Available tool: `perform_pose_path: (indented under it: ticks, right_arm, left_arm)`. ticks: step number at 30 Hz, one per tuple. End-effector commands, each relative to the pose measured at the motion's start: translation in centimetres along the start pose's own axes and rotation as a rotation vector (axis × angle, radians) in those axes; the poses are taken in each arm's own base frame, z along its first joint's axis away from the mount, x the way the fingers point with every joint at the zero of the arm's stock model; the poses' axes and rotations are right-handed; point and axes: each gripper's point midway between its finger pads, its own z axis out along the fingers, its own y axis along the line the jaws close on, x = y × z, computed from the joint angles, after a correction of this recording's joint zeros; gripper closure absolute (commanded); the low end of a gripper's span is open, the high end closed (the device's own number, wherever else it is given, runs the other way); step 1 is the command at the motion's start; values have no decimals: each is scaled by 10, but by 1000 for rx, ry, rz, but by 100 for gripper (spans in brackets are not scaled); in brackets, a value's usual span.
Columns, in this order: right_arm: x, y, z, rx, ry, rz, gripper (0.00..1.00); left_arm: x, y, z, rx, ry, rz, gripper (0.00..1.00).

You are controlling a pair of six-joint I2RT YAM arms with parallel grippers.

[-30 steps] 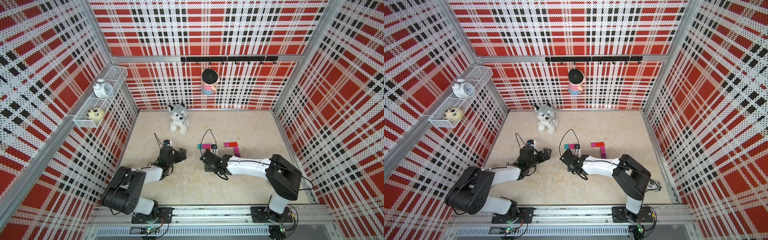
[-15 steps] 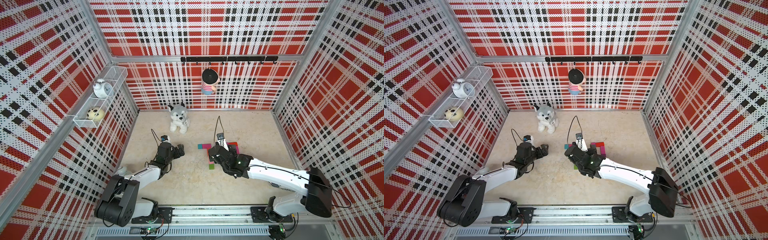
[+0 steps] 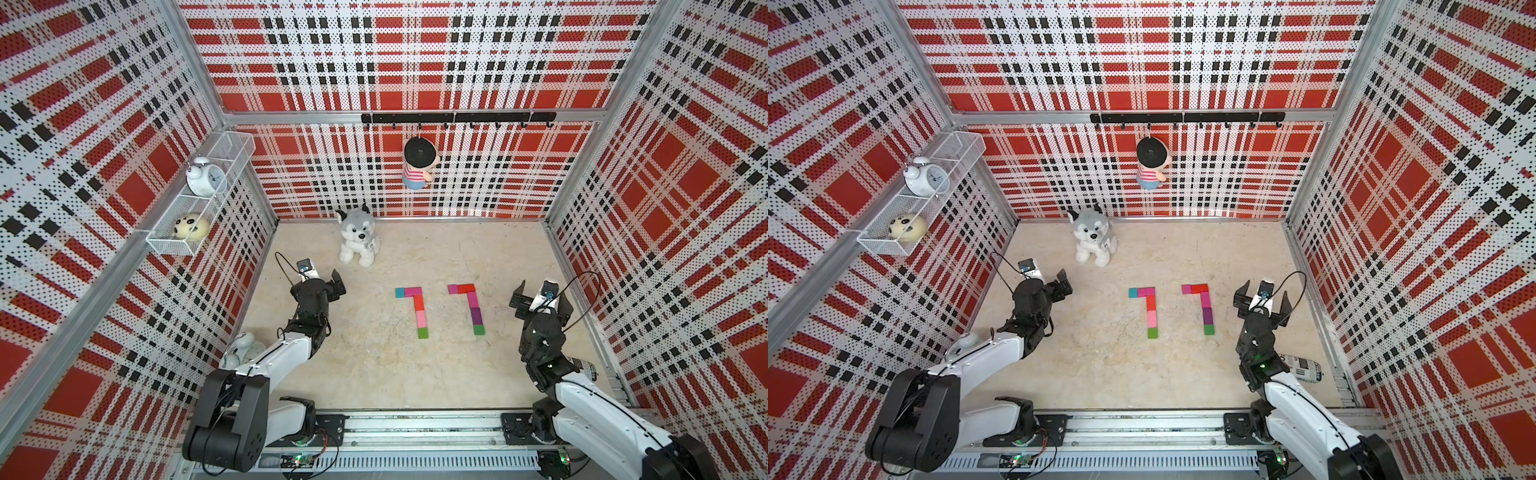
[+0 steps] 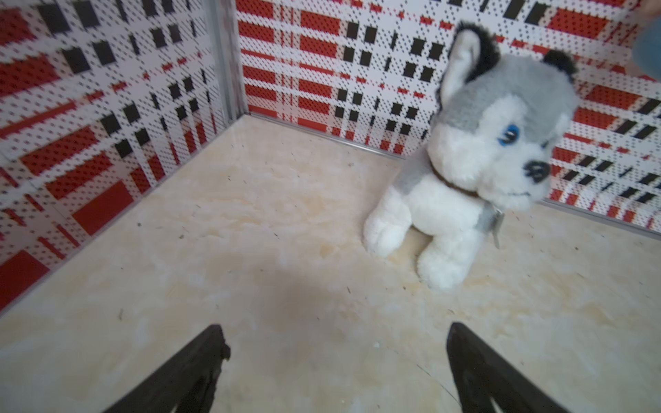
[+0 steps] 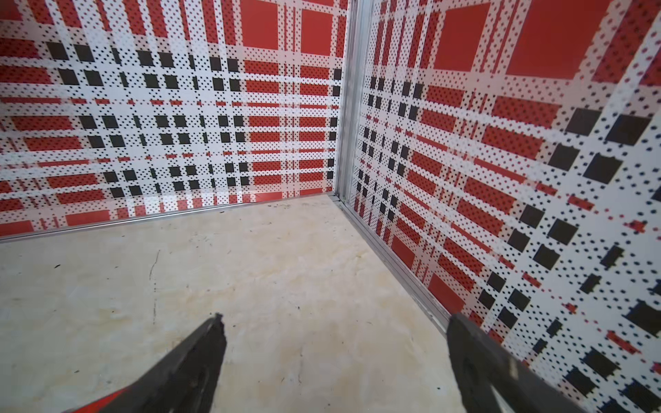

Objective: Assemble the number 7 with building blocks
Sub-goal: Reset both arms

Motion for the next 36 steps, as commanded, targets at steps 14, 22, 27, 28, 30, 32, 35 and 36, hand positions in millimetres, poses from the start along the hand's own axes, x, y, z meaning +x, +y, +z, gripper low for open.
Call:
perform_pose_path:
  ticks: [14,22,27,28,30,32,35,36]
  right_arm:
    - [37,29,38,36,-89,-70,0]
    - [44,38,46,-131,-54,-25,0]
    - [67,51,69,-265,71,-6,0]
    - [69,53,70,-274,82,-7,0]
    - [66,48,70,-254,52,0,0]
    - [67,44,74,-223,71,13,0]
    - [67,43,73,-220,66,15,0]
    - [67,43,73,-220,66,15,0]
  left_arm:
    - [-6,45,3,-53,-272,24,2]
    - [0,39,-4,-12,-326,37,2]
    - [1,31,-8,-18,-330,75,2]
    - [1,30,-8,-26,-332,80,2]
    - [1,30,-9,-31,-336,82,2]
    - [0,30,-8,-30,-336,83,2]
    - [0,31,-6,-27,-329,82,2]
    - [0,31,-6,-27,-329,81,2]
